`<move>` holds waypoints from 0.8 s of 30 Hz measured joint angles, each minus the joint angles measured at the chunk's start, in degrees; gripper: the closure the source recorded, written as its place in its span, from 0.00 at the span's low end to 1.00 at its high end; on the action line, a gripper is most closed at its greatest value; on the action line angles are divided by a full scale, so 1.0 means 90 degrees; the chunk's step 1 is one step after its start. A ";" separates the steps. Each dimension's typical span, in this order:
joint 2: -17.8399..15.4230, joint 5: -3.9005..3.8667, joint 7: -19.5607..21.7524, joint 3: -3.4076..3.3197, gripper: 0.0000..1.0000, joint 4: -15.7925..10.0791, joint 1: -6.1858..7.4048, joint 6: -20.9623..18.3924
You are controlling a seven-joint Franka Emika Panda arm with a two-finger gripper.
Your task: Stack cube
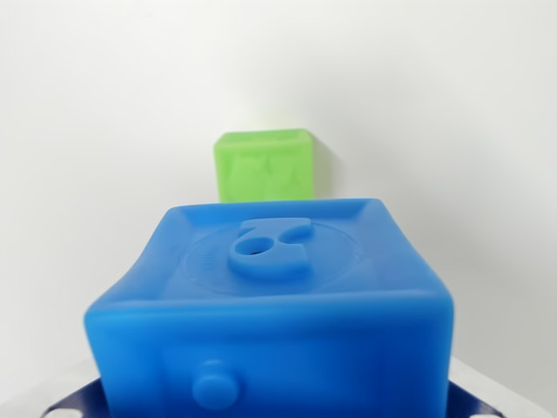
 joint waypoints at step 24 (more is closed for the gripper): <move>0.0816 -0.0013 -0.0154 0.0000 1.00 -0.0227 0.0050 0.1000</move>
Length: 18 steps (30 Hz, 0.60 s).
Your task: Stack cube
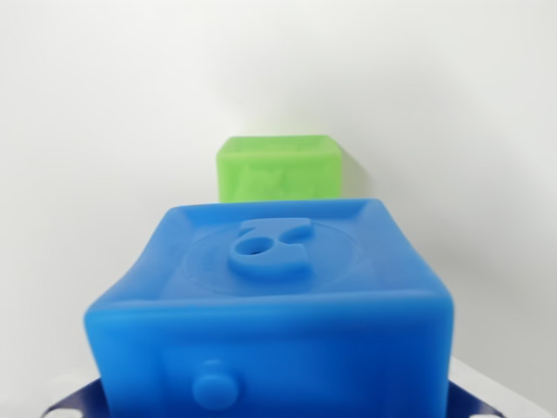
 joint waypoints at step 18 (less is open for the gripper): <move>0.0777 -0.0076 0.0050 -0.0013 1.00 -0.0008 0.0000 0.0782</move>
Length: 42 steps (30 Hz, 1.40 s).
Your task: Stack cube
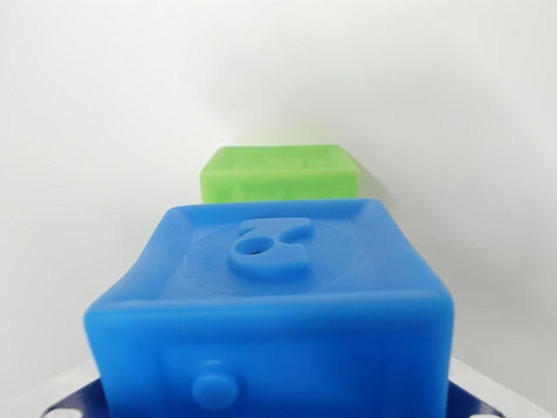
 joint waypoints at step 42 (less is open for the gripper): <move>0.0621 -0.0066 0.0042 -0.0055 0.00 0.0062 0.0037 0.0566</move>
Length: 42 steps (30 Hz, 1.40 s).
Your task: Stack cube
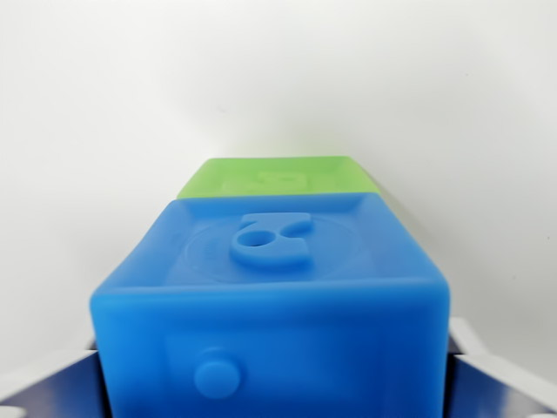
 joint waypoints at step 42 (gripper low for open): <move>-0.0637 0.0043 -0.0032 0.0006 0.00 -0.0062 0.0000 -0.0553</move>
